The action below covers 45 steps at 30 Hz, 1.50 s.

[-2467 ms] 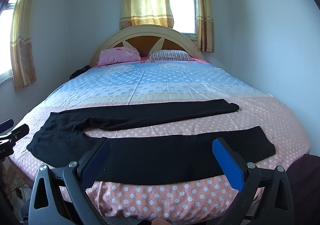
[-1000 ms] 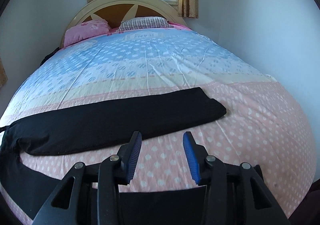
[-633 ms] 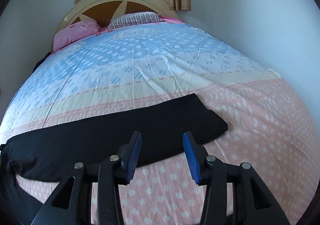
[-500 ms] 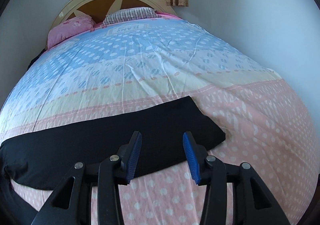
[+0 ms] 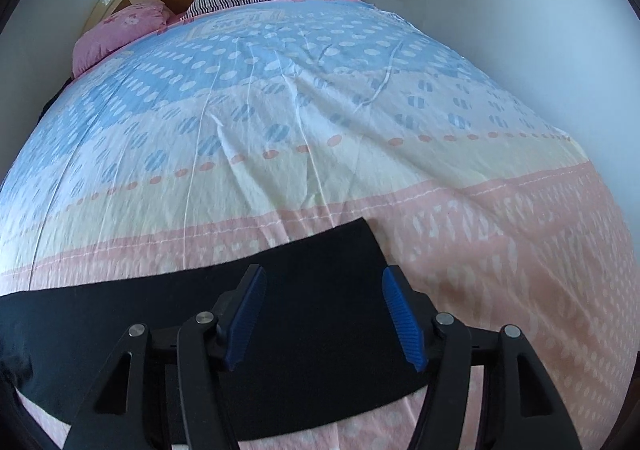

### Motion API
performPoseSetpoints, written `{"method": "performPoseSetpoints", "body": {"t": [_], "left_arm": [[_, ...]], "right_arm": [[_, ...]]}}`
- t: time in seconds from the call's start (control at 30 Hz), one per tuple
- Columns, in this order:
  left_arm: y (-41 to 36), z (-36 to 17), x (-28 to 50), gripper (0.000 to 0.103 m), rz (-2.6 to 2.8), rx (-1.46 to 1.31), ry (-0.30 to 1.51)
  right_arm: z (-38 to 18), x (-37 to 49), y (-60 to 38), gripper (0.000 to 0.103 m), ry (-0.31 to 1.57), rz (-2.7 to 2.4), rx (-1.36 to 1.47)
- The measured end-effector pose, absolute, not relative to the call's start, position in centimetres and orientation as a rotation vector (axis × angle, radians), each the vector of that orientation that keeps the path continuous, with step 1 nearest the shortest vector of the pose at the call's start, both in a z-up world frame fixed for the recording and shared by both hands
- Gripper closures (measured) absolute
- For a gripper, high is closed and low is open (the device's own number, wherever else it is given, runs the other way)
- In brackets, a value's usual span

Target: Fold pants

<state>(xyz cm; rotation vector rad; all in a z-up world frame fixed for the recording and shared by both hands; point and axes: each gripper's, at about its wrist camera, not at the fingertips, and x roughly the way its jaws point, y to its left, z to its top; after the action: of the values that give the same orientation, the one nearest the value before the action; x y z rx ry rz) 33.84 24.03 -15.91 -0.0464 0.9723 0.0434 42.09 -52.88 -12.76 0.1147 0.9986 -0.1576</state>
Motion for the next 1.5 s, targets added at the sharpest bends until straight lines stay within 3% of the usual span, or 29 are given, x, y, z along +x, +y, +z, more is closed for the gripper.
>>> {"method": "performPoseSetpoints", "body": {"t": [0.4, 0.43, 0.47, 0.53, 0.57, 0.7, 1.07, 1.5], "left_arm": [[23.0, -16.2, 34.1, 0.07, 0.019, 0.014, 0.956], [23.2, -16.2, 34.1, 0.07, 0.005, -0.007, 0.956], [23.5, -16.3, 34.2, 0.071, 0.002, -0.035, 0.959], [23.9, -16.3, 34.2, 0.078, -0.031, -0.078, 0.957], [23.9, -16.3, 34.1, 0.084, -0.037, -0.092, 0.958], [22.7, -15.4, 33.7, 0.091, -0.031, -0.045, 0.932], [24.9, -9.4, 27.2, 0.092, -0.081, -0.2, 0.717], [25.5, -9.8, 18.5, 0.092, -0.157, -0.258, 0.628]], "right_arm": [[-16.4, 46.8, -56.0, 0.041, 1.08, -0.128, 0.182], [-16.5, 46.8, -55.6, 0.051, 1.082, -0.128, 0.154], [-16.6, 46.8, -55.4, 0.07, 1.083, -0.12, 0.139], [-16.2, 46.6, -55.1, 0.086, 1.073, -0.09, 0.138], [-15.9, 46.3, -55.0, 0.089, 1.066, -0.078, 0.142], [-13.7, 44.1, -54.5, 0.092, 0.993, -0.07, 0.131], [-5.9, 32.5, -56.5, 0.094, 0.736, -0.08, 0.201], [-7.7, 19.9, -57.5, 0.095, 0.74, -0.109, 0.247]]}}
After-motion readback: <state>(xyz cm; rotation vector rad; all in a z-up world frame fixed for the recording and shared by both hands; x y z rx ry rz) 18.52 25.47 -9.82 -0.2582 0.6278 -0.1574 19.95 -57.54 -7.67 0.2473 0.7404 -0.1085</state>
